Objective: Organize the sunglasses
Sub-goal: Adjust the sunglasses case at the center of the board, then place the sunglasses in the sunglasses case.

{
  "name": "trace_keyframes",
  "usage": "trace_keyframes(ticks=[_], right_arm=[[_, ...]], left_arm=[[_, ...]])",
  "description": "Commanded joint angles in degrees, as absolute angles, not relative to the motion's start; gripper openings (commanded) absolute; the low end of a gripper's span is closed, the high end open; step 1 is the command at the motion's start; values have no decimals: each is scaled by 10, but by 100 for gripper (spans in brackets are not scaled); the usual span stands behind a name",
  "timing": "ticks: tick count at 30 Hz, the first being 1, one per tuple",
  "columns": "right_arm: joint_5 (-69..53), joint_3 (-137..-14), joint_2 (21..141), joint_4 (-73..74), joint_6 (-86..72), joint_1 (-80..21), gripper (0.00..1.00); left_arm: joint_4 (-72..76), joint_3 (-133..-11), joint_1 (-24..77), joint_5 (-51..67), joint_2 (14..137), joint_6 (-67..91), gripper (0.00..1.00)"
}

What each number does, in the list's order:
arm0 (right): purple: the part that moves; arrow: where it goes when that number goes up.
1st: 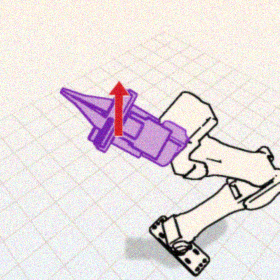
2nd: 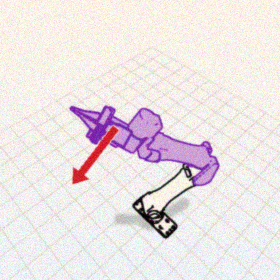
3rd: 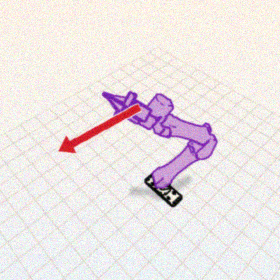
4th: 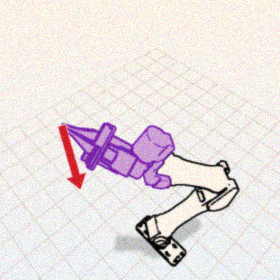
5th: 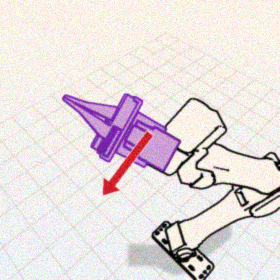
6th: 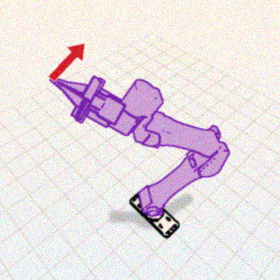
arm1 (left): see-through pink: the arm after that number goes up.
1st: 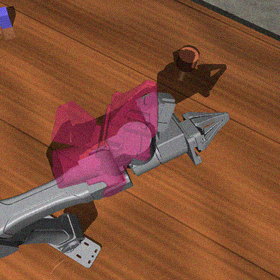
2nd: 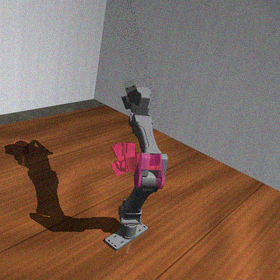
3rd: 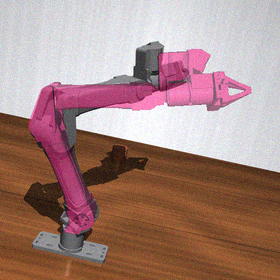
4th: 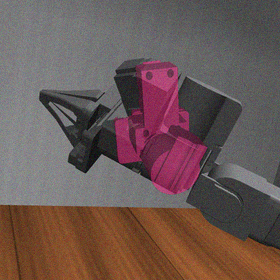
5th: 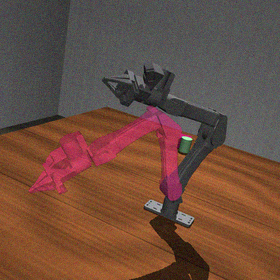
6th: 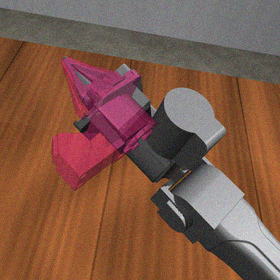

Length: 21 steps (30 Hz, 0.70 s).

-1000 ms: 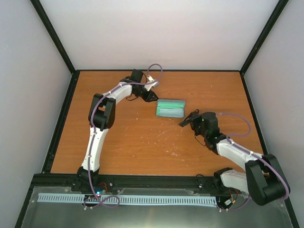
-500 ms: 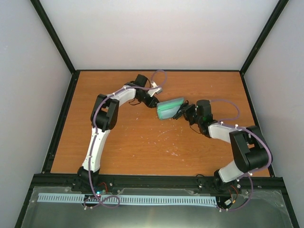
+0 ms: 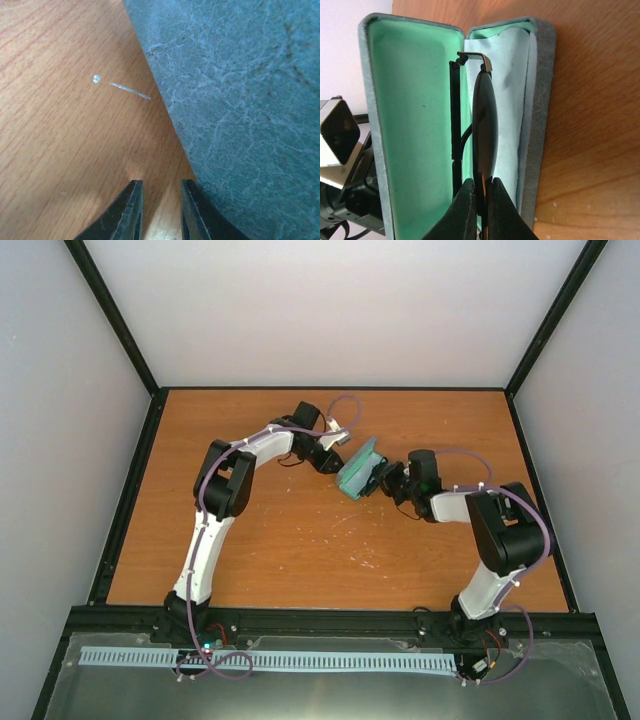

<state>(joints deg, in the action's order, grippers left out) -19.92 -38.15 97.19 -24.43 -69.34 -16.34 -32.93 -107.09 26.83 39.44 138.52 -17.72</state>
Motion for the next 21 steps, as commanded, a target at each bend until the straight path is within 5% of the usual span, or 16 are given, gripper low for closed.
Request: trace_keyframes(ticks=[1,21], right_arm=[[-223,-417,1000,-270,-666,-157,3],[-242,-486,1086,-259,-632,-145,3]], left_arm=[[-334,-1061,273,387,1364,-183,24],[-323,-1066,272,392,1368,-171,24]])
